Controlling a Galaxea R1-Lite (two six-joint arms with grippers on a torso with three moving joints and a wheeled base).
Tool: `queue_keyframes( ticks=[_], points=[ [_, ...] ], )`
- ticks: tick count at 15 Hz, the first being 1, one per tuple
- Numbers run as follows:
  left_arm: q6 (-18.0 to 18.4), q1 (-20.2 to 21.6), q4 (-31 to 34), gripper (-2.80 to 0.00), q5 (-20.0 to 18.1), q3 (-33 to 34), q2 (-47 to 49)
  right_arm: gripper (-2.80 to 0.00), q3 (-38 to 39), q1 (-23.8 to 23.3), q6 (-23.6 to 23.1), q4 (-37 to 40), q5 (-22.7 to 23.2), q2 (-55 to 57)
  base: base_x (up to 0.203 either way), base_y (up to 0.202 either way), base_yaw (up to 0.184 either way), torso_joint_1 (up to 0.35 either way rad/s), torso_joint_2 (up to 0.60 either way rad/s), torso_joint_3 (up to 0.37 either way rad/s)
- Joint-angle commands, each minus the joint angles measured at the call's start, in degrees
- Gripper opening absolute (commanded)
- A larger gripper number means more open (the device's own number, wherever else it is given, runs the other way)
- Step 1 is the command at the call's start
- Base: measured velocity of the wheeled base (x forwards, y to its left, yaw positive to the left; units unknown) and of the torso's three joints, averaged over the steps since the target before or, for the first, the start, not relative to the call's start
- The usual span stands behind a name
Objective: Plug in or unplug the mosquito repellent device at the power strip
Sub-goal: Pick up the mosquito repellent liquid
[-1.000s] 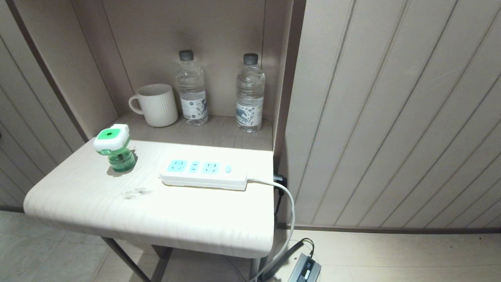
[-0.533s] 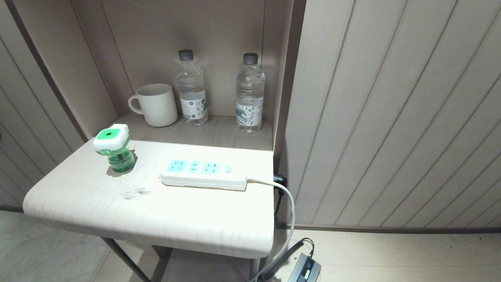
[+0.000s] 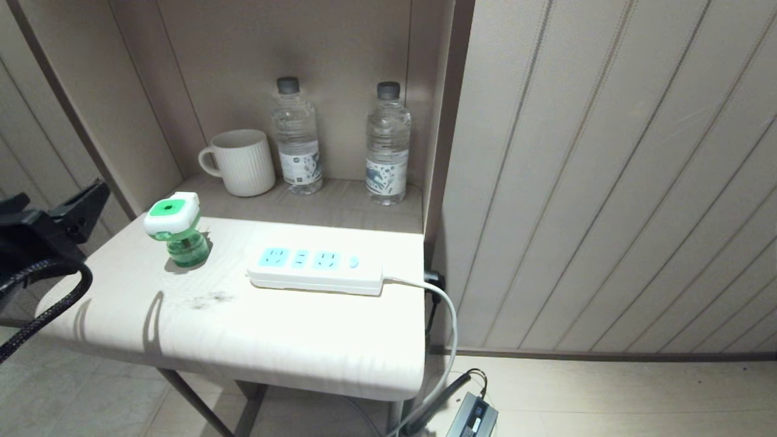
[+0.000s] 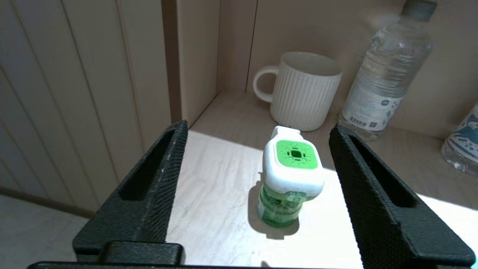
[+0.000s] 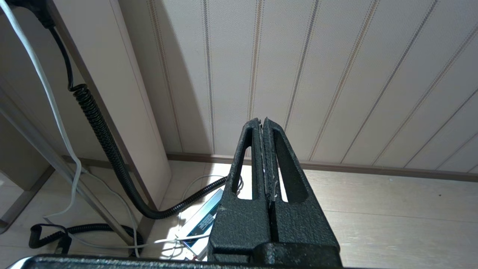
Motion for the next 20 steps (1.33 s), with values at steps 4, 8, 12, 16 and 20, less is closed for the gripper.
queue_keyframes(
  ticks=[4, 8, 12, 16, 20],
  points=[
    [-0.11, -2.84, -1.50, 0.00, 0.36, 0.08, 7.07, -2.80, 0.00, 0.02, 0.02, 0.00, 0.01, -0.01, 0.000, 0.000, 0.000, 0.000, 0.00, 0.000],
    [-0.12, -3.10, -7.94, 0.00, 0.88, -0.88, 12.79, -2.80, 0.00, -0.07, 0.02, 0.00, 0.01, -0.01, 0.000, 0.000, 0.000, 0.000, 0.00, 0.000],
    [-0.44, -3.10, -9.77, 0.00, 1.94, -0.32, 15.01, -2.80, 0.00, 0.02, 0.02, 0.00, 0.01, -0.01, 0.000, 0.000, 0.000, 0.000, 0.00, 0.000],
    [-0.46, -3.07, -13.30, 0.00, 2.00, -0.92, 20.20, -2.80, 0.00, -0.07, 0.02, 0.00, 0.01, -0.01, 0.000, 0.000, 0.000, 0.000, 0.00, 0.000],
    [-0.28, -3.03, -19.78, 0.00, 2.83, -0.77, 24.61, -2.80, 0.00, 0.02, 0.02, 0.00, 0.01, -0.01, 0.000, 0.000, 0.000, 0.000, 0.00, 0.000]
  ],
)
